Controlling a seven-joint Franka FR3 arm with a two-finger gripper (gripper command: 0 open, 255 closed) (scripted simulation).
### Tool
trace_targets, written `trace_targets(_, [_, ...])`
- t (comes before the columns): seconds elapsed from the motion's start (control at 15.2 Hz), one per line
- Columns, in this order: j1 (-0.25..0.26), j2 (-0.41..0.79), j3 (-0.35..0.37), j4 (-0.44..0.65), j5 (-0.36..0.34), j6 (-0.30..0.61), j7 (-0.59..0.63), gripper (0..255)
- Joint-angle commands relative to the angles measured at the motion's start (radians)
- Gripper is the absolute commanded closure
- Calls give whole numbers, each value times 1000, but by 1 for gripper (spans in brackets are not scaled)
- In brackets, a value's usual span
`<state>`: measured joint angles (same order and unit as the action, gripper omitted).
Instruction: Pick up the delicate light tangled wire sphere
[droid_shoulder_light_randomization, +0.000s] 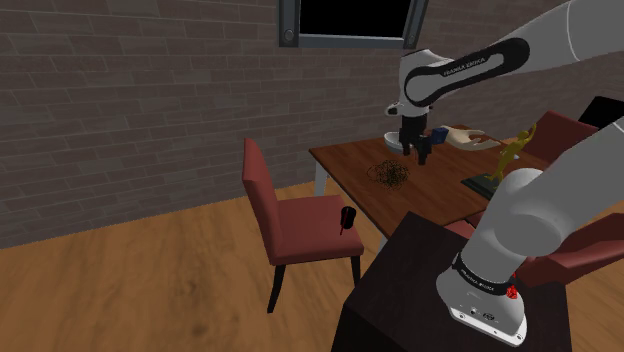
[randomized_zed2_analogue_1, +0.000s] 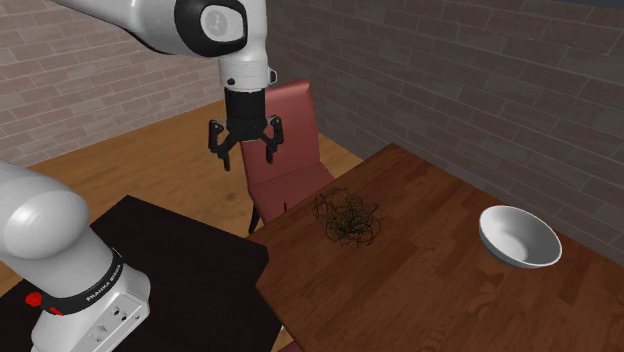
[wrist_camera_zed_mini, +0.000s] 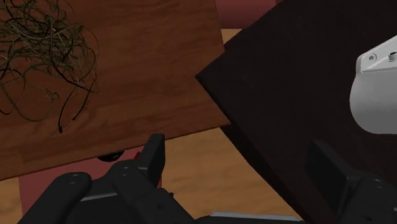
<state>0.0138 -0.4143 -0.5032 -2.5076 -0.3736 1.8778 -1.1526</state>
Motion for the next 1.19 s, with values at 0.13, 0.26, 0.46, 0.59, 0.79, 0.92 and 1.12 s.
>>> trace_targets(0.13, [30, 177, -93, 73, 11, 110, -210, 0])
trace_targets(0.26, [43, 273, -129, 114, 39, 163, -317, 0])
trace_targets(0.46, [50, 426, -161, 184, 108, 235, -487, 0])
trace_targets(0.59, [39, 529, -163, 236, 165, 275, -601, 0])
trace_targets(0.79, [-1, 676, -133, 323, 246, 320, -759, 0])
trace_targets(0.92, [-36, 766, -101, 387, 290, 339, -851, 0])
trace_targets(1.12, [-66, 835, -72, 432, 318, 360, -909, 0])
